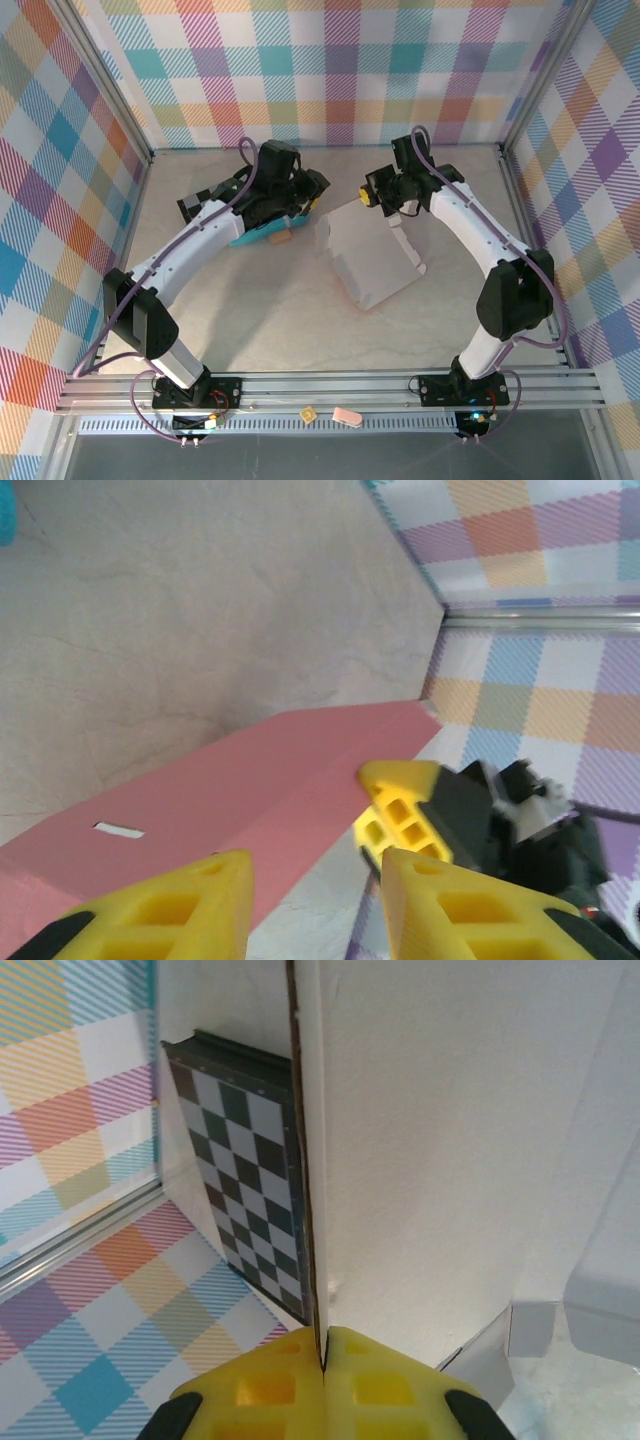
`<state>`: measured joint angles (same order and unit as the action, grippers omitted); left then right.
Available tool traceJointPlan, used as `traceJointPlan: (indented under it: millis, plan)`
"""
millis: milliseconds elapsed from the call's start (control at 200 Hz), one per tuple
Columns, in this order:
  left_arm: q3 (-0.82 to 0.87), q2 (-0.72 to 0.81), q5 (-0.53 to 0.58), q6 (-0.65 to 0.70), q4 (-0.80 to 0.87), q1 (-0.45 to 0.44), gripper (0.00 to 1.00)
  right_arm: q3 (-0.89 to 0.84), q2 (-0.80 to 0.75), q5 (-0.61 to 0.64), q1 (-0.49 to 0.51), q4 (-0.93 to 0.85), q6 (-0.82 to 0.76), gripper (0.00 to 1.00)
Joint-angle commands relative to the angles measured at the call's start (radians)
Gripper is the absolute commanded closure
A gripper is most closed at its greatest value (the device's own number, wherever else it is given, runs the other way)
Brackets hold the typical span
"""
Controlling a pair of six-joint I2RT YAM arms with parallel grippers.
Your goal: Fold the paper box
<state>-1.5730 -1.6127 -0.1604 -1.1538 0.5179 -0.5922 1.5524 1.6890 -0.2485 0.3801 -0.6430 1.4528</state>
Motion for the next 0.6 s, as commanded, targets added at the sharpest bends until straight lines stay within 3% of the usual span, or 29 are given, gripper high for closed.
traceJointPlan:
  millis: [0,115,320,505,595]
  plan:
    - [-0.071,0.038,0.04,-0.057,0.04,-0.025,0.6,0.106,0.009,0.037,-0.02,-0.144,0.008,1.0]
    - [-0.134,0.057,0.064,-0.101,0.105,-0.049,0.56,0.177,0.027,0.035,-0.043,-0.194,0.003,1.0]
    - [-0.052,0.08,0.076,-0.328,-0.053,-0.133,0.55,0.27,0.039,0.065,-0.057,-0.257,0.018,1.0]
    - [-0.062,0.012,0.095,-0.404,-0.187,-0.161,0.5,0.322,0.055,0.052,-0.063,-0.273,0.03,1.0]
    - [-0.08,-0.015,0.092,-0.394,-0.167,-0.162,0.5,0.324,0.051,0.049,-0.068,-0.268,0.037,1.0]
